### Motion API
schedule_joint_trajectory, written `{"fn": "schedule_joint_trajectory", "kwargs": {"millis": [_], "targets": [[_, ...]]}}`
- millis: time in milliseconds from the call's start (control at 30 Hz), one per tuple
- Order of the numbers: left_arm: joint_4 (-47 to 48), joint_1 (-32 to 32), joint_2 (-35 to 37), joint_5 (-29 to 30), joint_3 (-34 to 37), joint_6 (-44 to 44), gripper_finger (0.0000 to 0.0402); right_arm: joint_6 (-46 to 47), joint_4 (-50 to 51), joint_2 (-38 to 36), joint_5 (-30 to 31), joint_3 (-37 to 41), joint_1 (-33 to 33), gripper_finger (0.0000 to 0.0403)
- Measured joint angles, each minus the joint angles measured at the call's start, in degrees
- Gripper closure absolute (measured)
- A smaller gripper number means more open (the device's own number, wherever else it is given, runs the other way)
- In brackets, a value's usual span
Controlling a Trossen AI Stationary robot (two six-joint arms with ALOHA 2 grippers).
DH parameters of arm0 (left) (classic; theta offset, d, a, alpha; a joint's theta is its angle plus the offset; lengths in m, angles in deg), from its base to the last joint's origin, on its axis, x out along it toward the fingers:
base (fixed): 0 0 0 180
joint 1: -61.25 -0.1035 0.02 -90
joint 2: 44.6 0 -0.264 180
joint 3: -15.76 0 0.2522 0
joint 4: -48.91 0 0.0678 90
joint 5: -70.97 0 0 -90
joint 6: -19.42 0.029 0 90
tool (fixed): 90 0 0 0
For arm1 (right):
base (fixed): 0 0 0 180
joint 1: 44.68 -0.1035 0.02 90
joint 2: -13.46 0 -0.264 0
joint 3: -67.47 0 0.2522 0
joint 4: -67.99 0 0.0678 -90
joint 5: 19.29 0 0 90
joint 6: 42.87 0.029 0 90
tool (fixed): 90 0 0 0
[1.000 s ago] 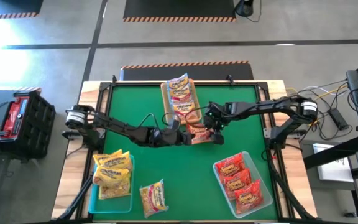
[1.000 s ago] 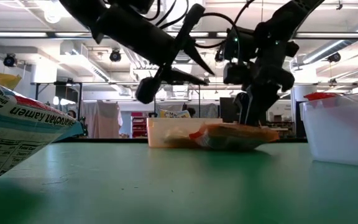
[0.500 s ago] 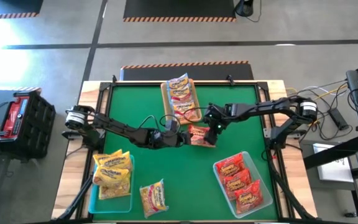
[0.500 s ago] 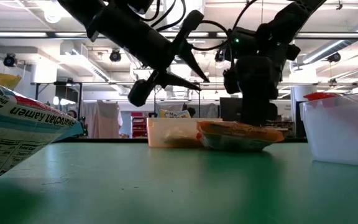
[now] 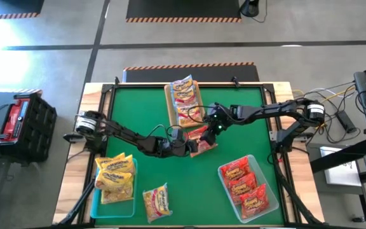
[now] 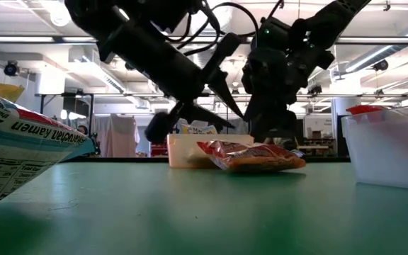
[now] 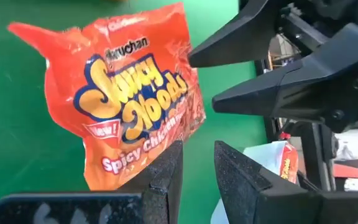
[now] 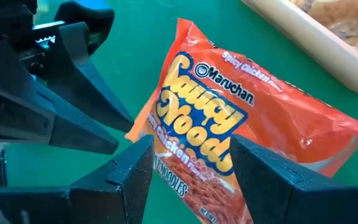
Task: Sort Maruchan noodles
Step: Put the orange noodle pack into the transparent bin
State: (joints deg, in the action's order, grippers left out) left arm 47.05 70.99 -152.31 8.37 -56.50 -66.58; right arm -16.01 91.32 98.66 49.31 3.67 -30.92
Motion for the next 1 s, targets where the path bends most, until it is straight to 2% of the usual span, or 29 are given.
{"fn": "schedule_joint_trajectory", "kwargs": {"millis": [167, 300, 467, 767, 1000], "targets": [[-4.3, 0.3, -2.0, -3.7, 0.0, -0.2, 0.0327, -2.4, 0.9, 0.0, 0.6, 0.0, 0.0, 0.0202], [-3.4, 0.3, -3.6, -7.3, 0.1, -0.1, 0.0327, -3.4, 2.5, 0.1, 3.7, 0.3, 0.0, 0.0202], [-0.5, 0.1, -4.6, -9.6, 0.2, 0.0, 0.0327, -1.7, 6.9, 0.1, 4.5, 0.4, -0.3, 0.0202], [3.7, -1.7, -3.8, -9.6, 0.3, 1.4, 0.0327, 3.1, 10.2, 0.1, -0.5, 0.4, -5.1, 0.0202], [3.9, -2.3, -3.8, -4.1, 0.2, 6.6, 0.0327, 3.1, 9.7, 0.0, -4.4, 0.4, -9.1, 0.0202]]}}
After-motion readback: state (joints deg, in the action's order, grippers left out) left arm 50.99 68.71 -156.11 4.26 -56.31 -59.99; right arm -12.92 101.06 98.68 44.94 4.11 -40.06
